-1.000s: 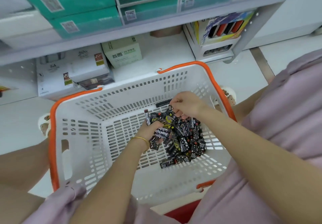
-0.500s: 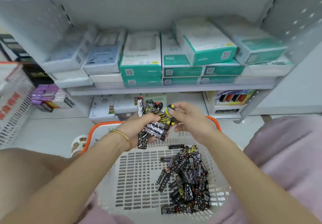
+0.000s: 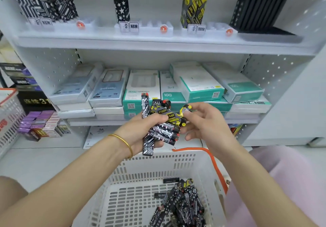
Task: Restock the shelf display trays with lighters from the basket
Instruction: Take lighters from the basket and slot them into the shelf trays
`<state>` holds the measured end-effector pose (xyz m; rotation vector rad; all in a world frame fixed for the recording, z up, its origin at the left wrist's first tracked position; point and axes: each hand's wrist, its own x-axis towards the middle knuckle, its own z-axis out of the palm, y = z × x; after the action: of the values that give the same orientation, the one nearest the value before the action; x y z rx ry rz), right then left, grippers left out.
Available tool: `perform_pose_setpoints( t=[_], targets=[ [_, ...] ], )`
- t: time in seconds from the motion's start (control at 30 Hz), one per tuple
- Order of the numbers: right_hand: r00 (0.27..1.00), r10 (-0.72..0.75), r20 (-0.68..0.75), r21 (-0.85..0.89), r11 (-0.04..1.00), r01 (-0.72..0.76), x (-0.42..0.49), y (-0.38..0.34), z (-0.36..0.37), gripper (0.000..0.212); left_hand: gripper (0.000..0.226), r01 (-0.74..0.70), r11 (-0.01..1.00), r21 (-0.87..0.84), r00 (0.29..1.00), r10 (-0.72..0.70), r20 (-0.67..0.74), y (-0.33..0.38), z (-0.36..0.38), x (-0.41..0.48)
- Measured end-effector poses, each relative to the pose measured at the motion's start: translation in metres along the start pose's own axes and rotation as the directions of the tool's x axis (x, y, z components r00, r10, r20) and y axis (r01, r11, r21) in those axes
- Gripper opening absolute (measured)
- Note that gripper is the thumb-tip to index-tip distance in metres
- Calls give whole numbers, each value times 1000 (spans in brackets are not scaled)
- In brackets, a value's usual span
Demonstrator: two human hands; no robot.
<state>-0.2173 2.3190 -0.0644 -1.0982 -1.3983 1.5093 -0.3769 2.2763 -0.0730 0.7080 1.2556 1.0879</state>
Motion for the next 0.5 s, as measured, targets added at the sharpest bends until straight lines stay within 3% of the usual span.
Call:
perform_pose_setpoints(
  t=[0.23,0.4,0.5],
  targets=[
    [997,-32,-66,-2,999,32,5,-7,-20,27,18,-13,987,-159,998,3,-67,10,-9,10],
    [997,-74,-22,-8,997,74,4,-14,-22,18,36,-29,981,-194,999,23,-31,18,-6,8],
    [995,-98,0,11,995,98,3,-18,-21,15,30,-34,975,-219,999,32,-11,18,-2,3]
  ],
)
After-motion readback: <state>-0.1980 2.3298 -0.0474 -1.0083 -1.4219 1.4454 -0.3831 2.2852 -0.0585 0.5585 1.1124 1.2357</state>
